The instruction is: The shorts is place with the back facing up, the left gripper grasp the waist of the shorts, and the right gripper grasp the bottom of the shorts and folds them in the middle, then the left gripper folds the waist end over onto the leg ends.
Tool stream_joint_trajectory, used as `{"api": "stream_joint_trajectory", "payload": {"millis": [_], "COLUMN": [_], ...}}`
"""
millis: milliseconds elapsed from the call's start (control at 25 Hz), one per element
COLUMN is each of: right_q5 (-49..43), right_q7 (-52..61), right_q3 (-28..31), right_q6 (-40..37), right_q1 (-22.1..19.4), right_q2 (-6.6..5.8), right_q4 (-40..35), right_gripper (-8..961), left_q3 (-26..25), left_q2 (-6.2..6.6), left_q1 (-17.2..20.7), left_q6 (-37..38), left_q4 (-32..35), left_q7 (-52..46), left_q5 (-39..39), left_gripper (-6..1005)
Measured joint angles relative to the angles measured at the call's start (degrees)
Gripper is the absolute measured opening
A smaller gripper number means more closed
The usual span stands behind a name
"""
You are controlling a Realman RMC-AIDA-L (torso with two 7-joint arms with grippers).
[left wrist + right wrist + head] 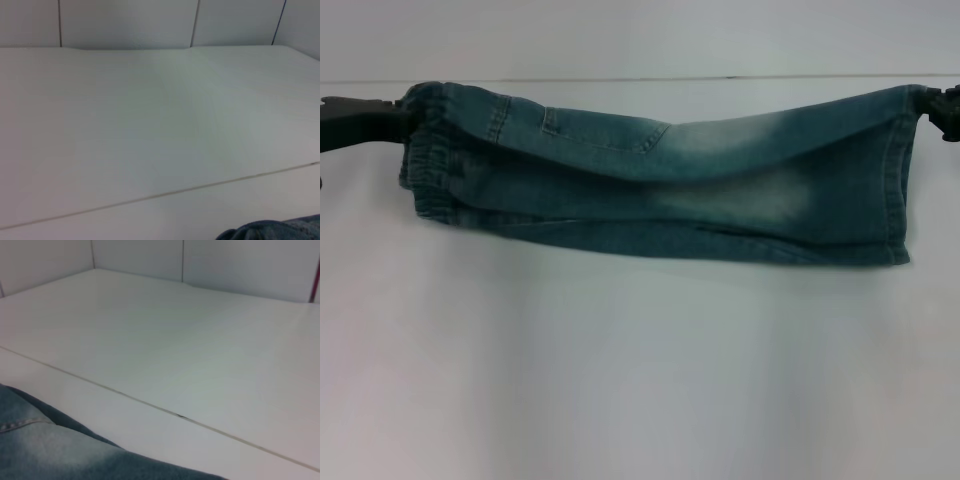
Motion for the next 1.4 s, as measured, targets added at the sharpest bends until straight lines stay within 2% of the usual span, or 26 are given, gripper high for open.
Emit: {"api": "stream_joint_trajectory", "payload": {"millis": [200,360,560,640,880,1000,1160,1240,1400], "right_q5": [-0.13,-3.26,-4.1,-3.72,-2.38,-0.59,6.35,9.88,13.95], "right_q7": [-0.15,0.72,2.1,2.11,1.56,-0.04,-4.11,-5.96,-9.35], "right_q3": [-0.08,-0.69,-0.8,-0.56,-0.49,-0.36,-0.19,-0.09,0.34], "right_q6": [1.38,4.02,8.77,10.07,10.85,9.02,2.33,-2.07,-12.13], "right_q1": [0.24,0.4,0.25,0.11,-0.39,-1.19,-4.16,-5.89,-8.76], "right_q2": [-0.4,-0.07,0.42,0.43,0.47,0.46,-0.25,-0.9,-2.07], "right_q4": [1.14,1.68,2.13,2.13,2.45,2.47,1.68,1.33,1.08], "right_gripper": [9,36,80,159,415,562,647,690,775], "left_q3": [0.5,3.26,3.88,3.9,3.9,3.35,2.45,-0.05,-6.74], "left_q2": [0.1,0.56,-0.05,0.03,0.1,0.29,0.65,0.67,0.71], "left_q1": [0.07,0.04,0.58,0.39,0.58,3.02,8.48,10.77,12.68], "left_q6": [-1.05,-2.8,-9.74,-11.08,-12.5,-8.38,1.92,8.06,17.05], "left_q4": [-1.38,-3.6,-4.33,-5.01,-5.14,-2.95,0.35,0.97,-1.09], "left_q7": [0.3,0.67,0.56,0.56,0.99,4.13,13.25,18.31,25.89], "left_q5": [0.23,0.38,0.48,0.49,0.2,-3.34,-12.13,-15.32,-16.34], "left_gripper": [66,66,66,228,463,567,691,731,810]}}
